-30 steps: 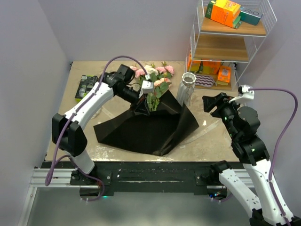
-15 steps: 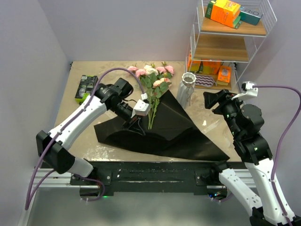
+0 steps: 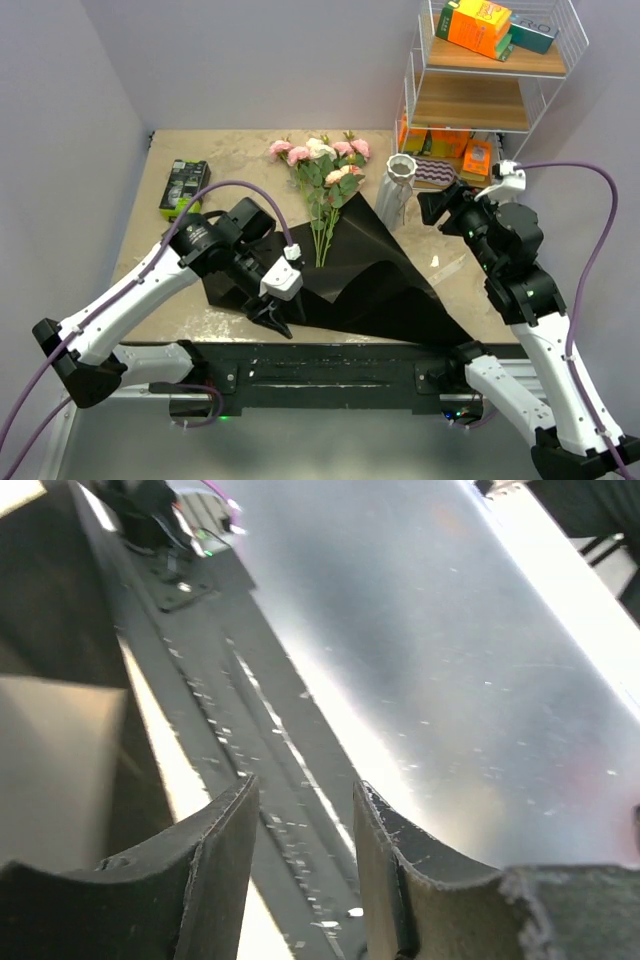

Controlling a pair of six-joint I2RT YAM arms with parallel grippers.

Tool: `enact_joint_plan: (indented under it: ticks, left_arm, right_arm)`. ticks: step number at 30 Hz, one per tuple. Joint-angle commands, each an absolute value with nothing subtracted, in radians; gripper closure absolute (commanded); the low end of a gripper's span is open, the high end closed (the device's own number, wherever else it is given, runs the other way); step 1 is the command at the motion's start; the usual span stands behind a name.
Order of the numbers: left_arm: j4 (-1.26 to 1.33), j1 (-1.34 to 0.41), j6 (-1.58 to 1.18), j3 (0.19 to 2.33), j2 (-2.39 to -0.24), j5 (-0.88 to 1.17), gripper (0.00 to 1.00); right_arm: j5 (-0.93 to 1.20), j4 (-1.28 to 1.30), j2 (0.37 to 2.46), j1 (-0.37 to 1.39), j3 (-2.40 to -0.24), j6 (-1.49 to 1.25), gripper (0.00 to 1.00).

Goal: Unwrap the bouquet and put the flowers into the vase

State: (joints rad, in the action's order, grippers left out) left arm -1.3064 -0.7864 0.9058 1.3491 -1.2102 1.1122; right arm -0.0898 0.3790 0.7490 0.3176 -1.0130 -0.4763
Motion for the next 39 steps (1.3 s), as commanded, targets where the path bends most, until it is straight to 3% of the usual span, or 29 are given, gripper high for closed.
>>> enact_joint_plan:
  ticks: [1,7,10,12,14,16,17,18,19,23,26,29,39]
  left_arm:
    - [-1.316,-0.795,0.855,1.296,-1.177,1.131,0.54]
    - [-1.318,-0.795,0.848,1.331,-1.164,1.111,0.58]
    - [-1.286,-0.795,0.842,1.414,-1.178,1.010,0.62]
    - [-0.978,-0.747,0.685,1.360,-1.161,0.643,0.57]
    - [-0.808,-0.567,0.662,1.229,-1.149,0.555,0.41]
    - [-0.766,-0.465,0.670,1.198,-1.255,0.590,0.32]
    - [-0.785,-0.387,0.681,1.210,-1.313,0.644,0.20]
    - [-0.791,-0.356,0.683,1.227,-1.372,0.658,0.16]
    - [-0.793,-0.326,0.690,1.271,-1.487,0.681,0.01]
    - [-0.917,-0.175,0.770,1.416,-1.712,0.956,0.01]
    - [-1.113,-0.173,0.937,1.543,-1.862,1.075,0.01]
    - [-1.315,-0.173,1.084,1.696,-2.009,1.138,0.01]
    - [-1.278,-0.206,1.060,1.730,-2.121,1.135,0.01]
  right_arm:
    - [-0.012,0.341,0.781,0.313,-1.025,-0.454,0.33]
    - [0.193,0.243,0.885,0.324,-0.901,-0.465,0.33]
    - [0.166,0.228,0.943,0.392,-0.879,-0.428,0.33]
    - [0.108,0.226,0.919,0.469,-0.874,-0.414,0.33]
    - [0.071,0.218,0.867,0.486,-0.877,-0.416,0.33]
    - [0.051,0.229,0.839,0.488,-0.888,-0.416,0.33]
    - [0.046,0.241,0.818,0.488,-0.899,-0.410,0.33]
    - [0.043,0.248,0.809,0.486,-0.905,-0.408,0.33]
    - [0.038,0.258,0.801,0.488,-0.911,-0.407,0.33]
    - [0.034,0.299,0.775,0.488,-0.923,-0.403,0.34]
    - [0.032,0.310,0.752,0.486,-0.922,-0.400,0.34]
    - [0.031,0.314,0.738,0.486,-0.926,-0.400,0.34]
    - [0.034,0.318,0.724,0.486,-0.933,-0.405,0.35]
